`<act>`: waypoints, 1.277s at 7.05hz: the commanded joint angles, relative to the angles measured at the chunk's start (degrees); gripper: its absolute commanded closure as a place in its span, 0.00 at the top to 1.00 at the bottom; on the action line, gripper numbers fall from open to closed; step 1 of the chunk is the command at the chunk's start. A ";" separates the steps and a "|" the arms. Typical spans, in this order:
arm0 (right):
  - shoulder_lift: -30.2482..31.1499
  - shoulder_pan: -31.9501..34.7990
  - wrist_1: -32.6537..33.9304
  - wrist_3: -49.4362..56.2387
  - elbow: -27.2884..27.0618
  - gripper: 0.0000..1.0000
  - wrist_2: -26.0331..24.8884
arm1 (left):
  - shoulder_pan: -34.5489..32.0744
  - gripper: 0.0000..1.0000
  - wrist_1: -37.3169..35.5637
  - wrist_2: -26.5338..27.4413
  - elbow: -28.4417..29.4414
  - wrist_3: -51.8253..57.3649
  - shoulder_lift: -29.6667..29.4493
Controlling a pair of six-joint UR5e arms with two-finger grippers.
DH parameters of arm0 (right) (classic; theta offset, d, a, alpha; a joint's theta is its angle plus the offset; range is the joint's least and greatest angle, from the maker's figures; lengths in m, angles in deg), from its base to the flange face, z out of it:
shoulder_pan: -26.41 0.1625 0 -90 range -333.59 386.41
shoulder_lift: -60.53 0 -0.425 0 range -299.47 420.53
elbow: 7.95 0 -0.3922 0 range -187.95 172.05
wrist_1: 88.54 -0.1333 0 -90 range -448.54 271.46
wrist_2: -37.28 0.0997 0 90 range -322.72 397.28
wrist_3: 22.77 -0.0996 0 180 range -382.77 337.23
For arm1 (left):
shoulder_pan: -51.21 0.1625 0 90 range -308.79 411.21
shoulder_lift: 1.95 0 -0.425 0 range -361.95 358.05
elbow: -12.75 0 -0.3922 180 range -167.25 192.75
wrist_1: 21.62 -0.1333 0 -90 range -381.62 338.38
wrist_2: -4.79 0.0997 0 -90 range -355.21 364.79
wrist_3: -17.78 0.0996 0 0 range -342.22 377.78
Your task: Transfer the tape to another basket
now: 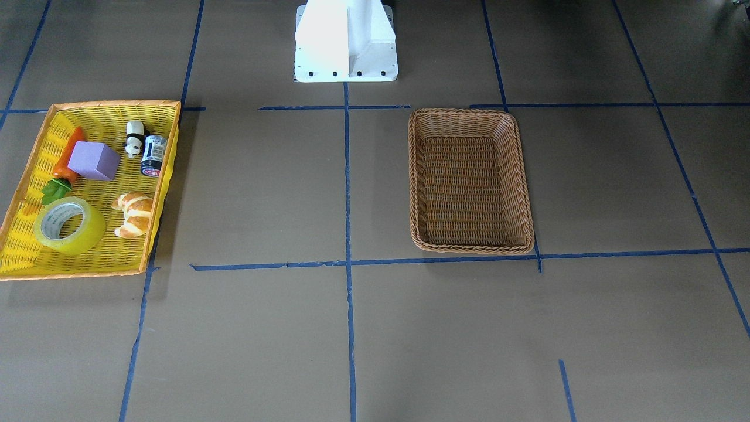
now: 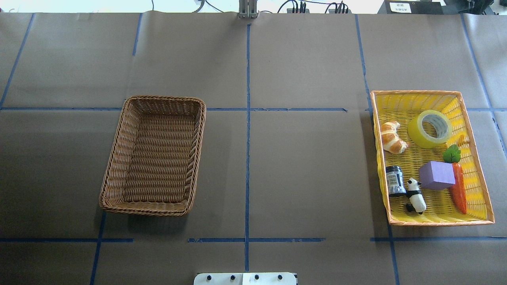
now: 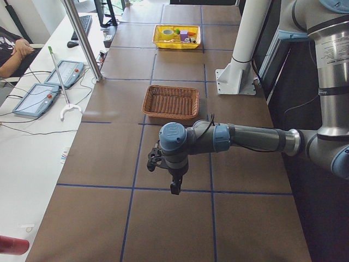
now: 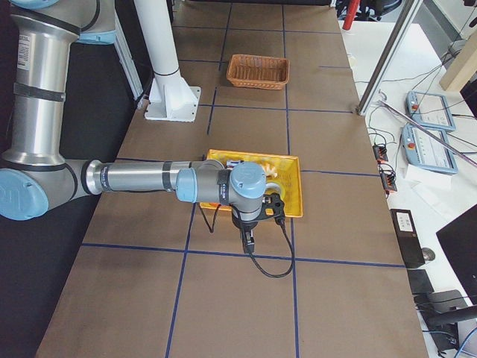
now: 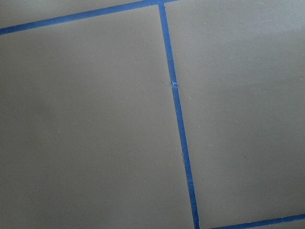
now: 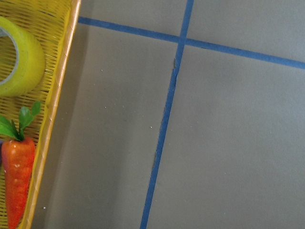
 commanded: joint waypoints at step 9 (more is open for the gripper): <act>-17.84 -20.82 -25.63 -13.02 14.44 1.00 -3.25 | 0.18 1.00 0.21 -0.50 1.28 -0.48 -0.18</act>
